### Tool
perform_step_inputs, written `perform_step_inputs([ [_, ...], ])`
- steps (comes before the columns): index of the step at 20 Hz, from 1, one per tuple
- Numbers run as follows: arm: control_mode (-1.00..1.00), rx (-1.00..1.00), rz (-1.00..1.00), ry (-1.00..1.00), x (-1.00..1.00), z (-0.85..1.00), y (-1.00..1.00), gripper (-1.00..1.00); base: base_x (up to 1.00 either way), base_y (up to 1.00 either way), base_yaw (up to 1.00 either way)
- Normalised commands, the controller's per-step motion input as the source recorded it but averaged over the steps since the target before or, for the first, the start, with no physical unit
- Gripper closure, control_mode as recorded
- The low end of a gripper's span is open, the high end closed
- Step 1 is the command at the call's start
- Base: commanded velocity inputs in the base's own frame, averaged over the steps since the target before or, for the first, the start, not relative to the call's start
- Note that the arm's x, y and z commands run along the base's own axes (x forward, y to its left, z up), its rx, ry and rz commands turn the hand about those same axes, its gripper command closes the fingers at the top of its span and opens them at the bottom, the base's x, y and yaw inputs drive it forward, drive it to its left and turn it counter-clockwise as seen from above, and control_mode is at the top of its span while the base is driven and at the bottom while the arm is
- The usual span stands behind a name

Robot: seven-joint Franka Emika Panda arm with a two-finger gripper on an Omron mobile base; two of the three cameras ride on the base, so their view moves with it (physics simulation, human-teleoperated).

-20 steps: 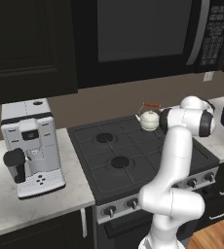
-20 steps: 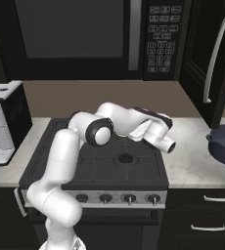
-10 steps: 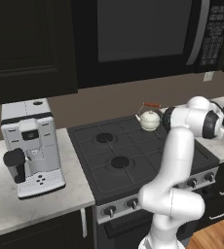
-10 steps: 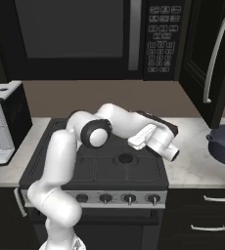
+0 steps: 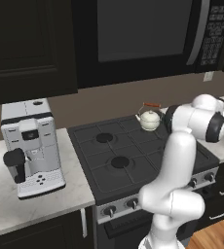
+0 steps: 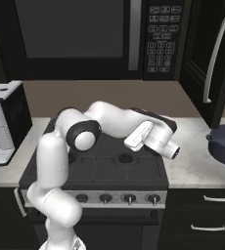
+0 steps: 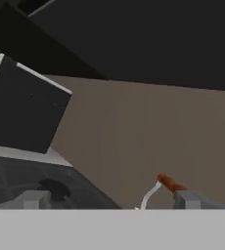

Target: Pick the kettle from the cabinet and place it on a stove burner. Then pick the pot from the counter and place it on another stove burner. Finally, turn both burners on.

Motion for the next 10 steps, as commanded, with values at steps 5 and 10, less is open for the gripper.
perform_step_inputs([
  [5,-1.0,-0.11,0.0,-0.1,-0.47,0.32,0.28,-1.0,0.0,0.0,0.0],
  [10,-1.0,-0.11,0.0,-0.11,-0.54,0.3,0.31,-1.0,0.0,0.0,0.0],
])
